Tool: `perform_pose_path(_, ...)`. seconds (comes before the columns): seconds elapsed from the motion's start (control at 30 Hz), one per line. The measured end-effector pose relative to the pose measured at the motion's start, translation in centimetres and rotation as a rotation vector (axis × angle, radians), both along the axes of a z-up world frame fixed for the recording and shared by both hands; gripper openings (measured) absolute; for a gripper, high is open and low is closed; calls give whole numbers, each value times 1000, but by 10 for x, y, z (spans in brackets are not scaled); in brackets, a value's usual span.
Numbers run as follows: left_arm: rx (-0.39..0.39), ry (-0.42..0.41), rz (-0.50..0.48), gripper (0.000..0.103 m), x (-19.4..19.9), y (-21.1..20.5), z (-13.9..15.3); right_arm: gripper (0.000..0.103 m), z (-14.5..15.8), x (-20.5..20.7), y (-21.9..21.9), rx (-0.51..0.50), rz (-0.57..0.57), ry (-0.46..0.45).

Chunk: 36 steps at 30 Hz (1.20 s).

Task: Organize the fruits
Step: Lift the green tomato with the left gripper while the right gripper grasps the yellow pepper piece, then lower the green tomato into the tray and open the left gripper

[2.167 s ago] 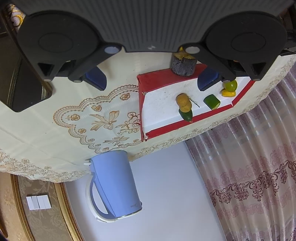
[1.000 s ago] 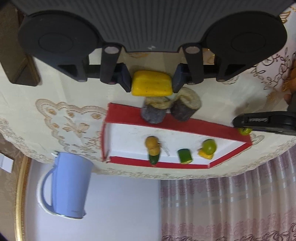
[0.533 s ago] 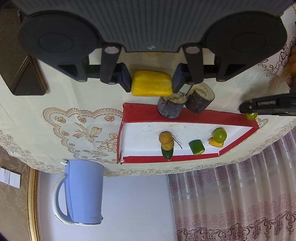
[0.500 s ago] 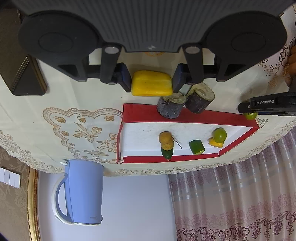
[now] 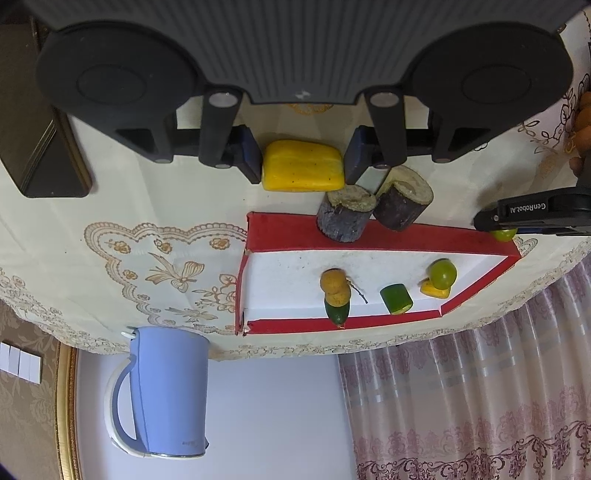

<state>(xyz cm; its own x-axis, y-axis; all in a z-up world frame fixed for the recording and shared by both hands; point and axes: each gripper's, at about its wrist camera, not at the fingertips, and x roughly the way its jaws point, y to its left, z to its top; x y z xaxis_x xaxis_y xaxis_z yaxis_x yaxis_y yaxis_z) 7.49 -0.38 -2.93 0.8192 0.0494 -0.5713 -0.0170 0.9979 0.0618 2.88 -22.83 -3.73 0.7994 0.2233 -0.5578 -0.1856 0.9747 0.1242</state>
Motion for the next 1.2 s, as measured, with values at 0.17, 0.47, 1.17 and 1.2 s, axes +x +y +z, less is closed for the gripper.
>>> perform_pose_path(0.17,-13,1,4,34,-1,1,0,47,0,0,0,0,1,0)
perform_pose_path(0.47,-11,11,21,34,-5,3,4,47,0,1,0,5,1,1)
perform_pose_path(1.17,97,-63,34,34,18,-13,37,47,-1,0,-2,15,3,1)
perform_pose_path(1.2,100,-63,34,34,21,-14,37,47,-1,0,-2,15,3,1)
